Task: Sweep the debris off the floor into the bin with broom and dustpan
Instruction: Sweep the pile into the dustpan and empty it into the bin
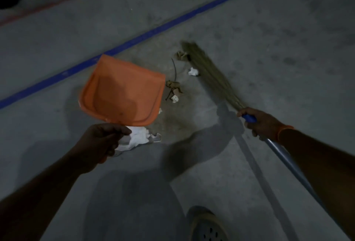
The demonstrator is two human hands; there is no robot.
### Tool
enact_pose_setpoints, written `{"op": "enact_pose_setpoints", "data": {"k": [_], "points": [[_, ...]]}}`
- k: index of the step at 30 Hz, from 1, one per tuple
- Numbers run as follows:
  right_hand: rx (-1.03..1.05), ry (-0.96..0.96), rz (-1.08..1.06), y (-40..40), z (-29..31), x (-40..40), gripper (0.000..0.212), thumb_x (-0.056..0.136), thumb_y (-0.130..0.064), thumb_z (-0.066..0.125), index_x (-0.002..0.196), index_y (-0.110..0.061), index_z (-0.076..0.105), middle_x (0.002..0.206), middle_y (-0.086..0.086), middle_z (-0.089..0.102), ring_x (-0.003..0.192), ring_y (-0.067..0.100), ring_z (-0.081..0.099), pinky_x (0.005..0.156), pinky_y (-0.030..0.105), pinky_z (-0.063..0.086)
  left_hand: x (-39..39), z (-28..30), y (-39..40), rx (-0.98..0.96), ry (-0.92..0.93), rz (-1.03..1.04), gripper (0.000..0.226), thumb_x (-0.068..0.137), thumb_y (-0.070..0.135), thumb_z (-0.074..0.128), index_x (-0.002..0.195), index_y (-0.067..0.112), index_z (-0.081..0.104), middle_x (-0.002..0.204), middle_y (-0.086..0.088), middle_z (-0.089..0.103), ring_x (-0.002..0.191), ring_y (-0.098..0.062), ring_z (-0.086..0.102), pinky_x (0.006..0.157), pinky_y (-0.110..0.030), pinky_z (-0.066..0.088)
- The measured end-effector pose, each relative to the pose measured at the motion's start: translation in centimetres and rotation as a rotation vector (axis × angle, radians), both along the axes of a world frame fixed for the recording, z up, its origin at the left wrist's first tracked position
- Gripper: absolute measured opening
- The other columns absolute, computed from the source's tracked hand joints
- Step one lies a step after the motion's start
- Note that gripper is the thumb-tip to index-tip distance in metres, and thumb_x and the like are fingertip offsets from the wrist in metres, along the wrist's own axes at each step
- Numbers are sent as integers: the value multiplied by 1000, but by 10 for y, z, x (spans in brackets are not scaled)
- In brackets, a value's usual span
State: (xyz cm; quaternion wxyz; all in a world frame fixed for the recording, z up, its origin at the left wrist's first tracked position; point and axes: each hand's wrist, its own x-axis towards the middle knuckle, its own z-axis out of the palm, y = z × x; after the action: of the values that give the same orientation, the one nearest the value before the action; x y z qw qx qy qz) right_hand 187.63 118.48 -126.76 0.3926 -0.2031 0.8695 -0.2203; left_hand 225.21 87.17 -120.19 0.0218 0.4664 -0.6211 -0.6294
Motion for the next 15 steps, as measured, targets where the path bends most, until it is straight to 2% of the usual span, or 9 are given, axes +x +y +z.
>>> {"op": "enact_pose_setpoints", "data": {"k": [4, 9, 15], "points": [[-12, 27, 53, 4, -1, 35, 40, 94, -5, 50, 106, -42, 60, 83, 19, 57, 51, 21, 51, 46, 28, 44, 18, -1, 19, -26, 18, -41, 19, 101, 1, 52, 98, 4, 70, 46, 4, 47, 36, -6, 33, 35, -11, 23], [14, 67, 170, 16, 10, 91, 38, 94, -10, 52, 109, -45, 58, 80, 14, 61, 52, 19, 54, 46, 25, 45, 68, -4, 28, 44, 28, -80, 23, 102, 8, 54, 93, 13, 75, 53, -2, 38, 42, -10, 29, 43, -12, 20], [40, 32, 229, 22, 10, 142, 40, 94, -10, 49, 110, -46, 58, 80, 13, 59, 55, 20, 52, 47, 26, 44, 155, -3, 25, 77, -34, -101, 23, 103, 10, 53, 95, 12, 75, 54, -2, 35, 45, -9, 25, 46, -15, 19]]}}
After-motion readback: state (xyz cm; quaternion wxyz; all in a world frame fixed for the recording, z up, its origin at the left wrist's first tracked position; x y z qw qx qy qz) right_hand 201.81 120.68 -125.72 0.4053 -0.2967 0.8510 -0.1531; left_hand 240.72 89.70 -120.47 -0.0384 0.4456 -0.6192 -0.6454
